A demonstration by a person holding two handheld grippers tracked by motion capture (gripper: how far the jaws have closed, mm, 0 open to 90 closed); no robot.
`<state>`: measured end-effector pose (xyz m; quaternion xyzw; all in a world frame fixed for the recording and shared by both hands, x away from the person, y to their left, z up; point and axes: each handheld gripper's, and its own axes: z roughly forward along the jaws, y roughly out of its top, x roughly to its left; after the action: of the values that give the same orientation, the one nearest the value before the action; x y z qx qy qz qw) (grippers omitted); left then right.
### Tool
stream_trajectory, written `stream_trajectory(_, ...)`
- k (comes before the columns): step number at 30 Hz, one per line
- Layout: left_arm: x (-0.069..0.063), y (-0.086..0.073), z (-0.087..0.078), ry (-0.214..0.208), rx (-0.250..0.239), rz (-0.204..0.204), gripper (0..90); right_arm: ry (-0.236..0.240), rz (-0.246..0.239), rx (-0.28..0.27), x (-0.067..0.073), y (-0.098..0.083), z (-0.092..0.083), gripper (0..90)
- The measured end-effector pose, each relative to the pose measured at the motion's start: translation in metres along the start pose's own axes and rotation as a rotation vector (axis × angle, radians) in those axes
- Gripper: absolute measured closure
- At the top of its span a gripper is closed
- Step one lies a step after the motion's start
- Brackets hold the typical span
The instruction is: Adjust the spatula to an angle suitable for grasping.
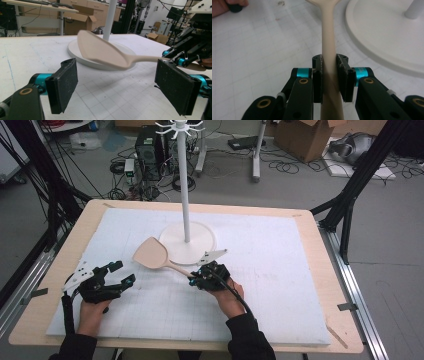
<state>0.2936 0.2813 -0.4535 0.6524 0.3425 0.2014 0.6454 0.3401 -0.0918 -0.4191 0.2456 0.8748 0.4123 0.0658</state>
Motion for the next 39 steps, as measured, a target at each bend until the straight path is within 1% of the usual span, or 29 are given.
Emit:
stream_trajectory(1, 0.000, 0.000, 0.000, 0.000, 0.000, 0.000, 18.8, 0.000, 0.000, 0.000, 0.000, 0.000, 0.000, 76.9)
stream_trajectory(2, 0.000, 0.000, 0.000, -0.001, 0.000, 0.000, 18.8, 0.012, 0.003, 0.003, -0.001, -0.003, -0.001, 76.9)
stream_trajectory(3, 0.000, 0.000, 0.000, 0.000, 0.000, 0.001, 18.8, 0.030, -0.005, 0.015, -0.001, -0.006, -0.001, 76.9)
stream_trajectory(4, 0.000, 0.000, 0.000, -0.001, -0.001, 0.001, 18.8, 0.030, -0.005, 0.015, -0.001, -0.006, -0.001, 76.9)
stream_trajectory(5, 0.000, 0.000, 0.000, -0.001, -0.002, -0.001, 18.8, 0.049, -0.019, 0.034, 0.000, -0.009, -0.001, 76.8)
stream_trajectory(7, 0.000, 0.000, 0.000, -0.002, -0.004, -0.002, 18.8, 0.063, -0.043, 0.045, 0.001, -0.011, -0.001, 76.9)
stream_trajectory(9, 0.000, 0.000, 0.000, -0.005, -0.009, -0.005, 18.8, 0.092, -0.058, 0.052, 0.001, -0.013, -0.002, 76.8)
stream_trajectory(10, 0.000, 0.000, 0.000, -0.005, -0.009, -0.005, 18.8, 0.092, -0.058, 0.052, 0.001, -0.013, -0.002, 76.8)
stream_trajectory(12, 0.000, 0.000, -0.001, -0.007, -0.009, -0.006, 18.8, 0.117, -0.067, 0.053, 0.001, -0.016, -0.004, 76.8)
stream_trajectory(17, 0.000, 0.000, -0.001, -0.007, -0.008, -0.003, 18.9, 0.145, -0.092, 0.072, 0.000, -0.022, -0.006, 76.8)
stream_trajectory(18, 0.000, 0.000, -0.001, -0.007, -0.008, -0.003, 18.8, 0.160, -0.108, 0.076, -0.002, -0.024, -0.007, 76.8)
stream_trajectory(20, 0.000, 0.000, -0.001, -0.007, -0.009, -0.002, 18.8, 0.193, -0.120, 0.086, -0.002, -0.027, -0.010, 76.8)
stream_trajectory(21, 0.000, 0.000, -0.001, -0.007, -0.009, -0.001, 18.8, 0.193, -0.120, 0.086, -0.002, -0.027, -0.010, 76.8)
stream_trajectory(22, 0.000, 0.000, -0.001, -0.007, -0.010, -0.002, 18.8, 0.205, -0.126, 0.087, -0.002, -0.028, -0.011, 76.8)
stream_trajectory(23, 0.001, 0.000, -0.001, -0.007, -0.012, -0.002, 18.8, 0.235, -0.138, 0.089, -0.004, -0.029, -0.011, 76.8)
stream_trajectory(24, 0.000, 0.000, -0.001, -0.008, -0.011, -0.003, 18.8, 0.235, -0.138, 0.089, -0.004, -0.029, -0.011, 76.8)
stream_trajectory(25, 0.000, 0.000, -0.001, -0.008, -0.011, -0.002, 18.8, 0.253, -0.142, 0.102, -0.005, -0.031, -0.012, 76.8)
stream_trajectory(27, 0.000, 0.000, -0.001, -0.008, -0.011, -0.002, 18.8, 0.258, -0.141, 0.105, -0.006, -0.032, -0.012, 76.8)
stream_trajectory(28, 0.001, 0.000, -0.001, -0.009, -0.011, -0.003, 18.8, 0.282, -0.148, 0.107, -0.007, -0.033, -0.013, 76.8)
stream_trajectory(29, 0.001, 0.000, -0.001, -0.010, -0.011, -0.002, 18.8, 0.282, -0.148, 0.107, -0.007, -0.033, -0.013, 76.8)
stream_trajectory(30, 0.001, 0.000, -0.001, -0.009, -0.012, -0.003, 18.8, 0.287, -0.164, 0.106, -0.007, -0.034, -0.013, 76.8)
stream_trajectory(31, 0.001, 0.000, -0.001, -0.009, -0.011, -0.003, 18.8, 0.303, -0.176, 0.111, -0.007, -0.033, -0.014, 76.8)
stream_trajectory(33, 0.001, 0.000, -0.001, -0.009, -0.011, -0.003, 18.8, 0.305, -0.186, 0.110, -0.007, -0.033, -0.015, 76.8)
stream_trajectory(34, 0.001, 0.000, -0.001, -0.009, -0.011, -0.003, 18.8, 0.325, -0.188, 0.107, -0.006, -0.034, -0.015, 76.8)
stream_trajectory(35, 0.001, 0.000, -0.001, -0.009, -0.011, -0.003, 18.8, 0.325, -0.188, 0.107, -0.006, -0.034, -0.015, 76.8)
stream_trajectory(36, 0.001, 0.000, -0.001, -0.009, -0.011, -0.003, 18.8, 0.336, -0.204, 0.107, -0.006, -0.034, -0.013, 76.8)
stream_trajectory(37, 0.001, 0.000, -0.001, -0.009, -0.011, -0.003, 18.8, 0.336, -0.204, 0.107, -0.006, -0.034, -0.013, 76.8)
stream_trajectory(38, 0.001, 0.000, -0.001, -0.009, -0.012, -0.002, 18.8, 0.352, -0.224, 0.117, -0.004, -0.034, -0.011, 76.8)
stream_trajectory(39, 0.001, 0.000, -0.001, -0.010, -0.010, -0.002, 18.8, 0.354, -0.228, 0.122, -0.003, -0.034, -0.011, 76.7)
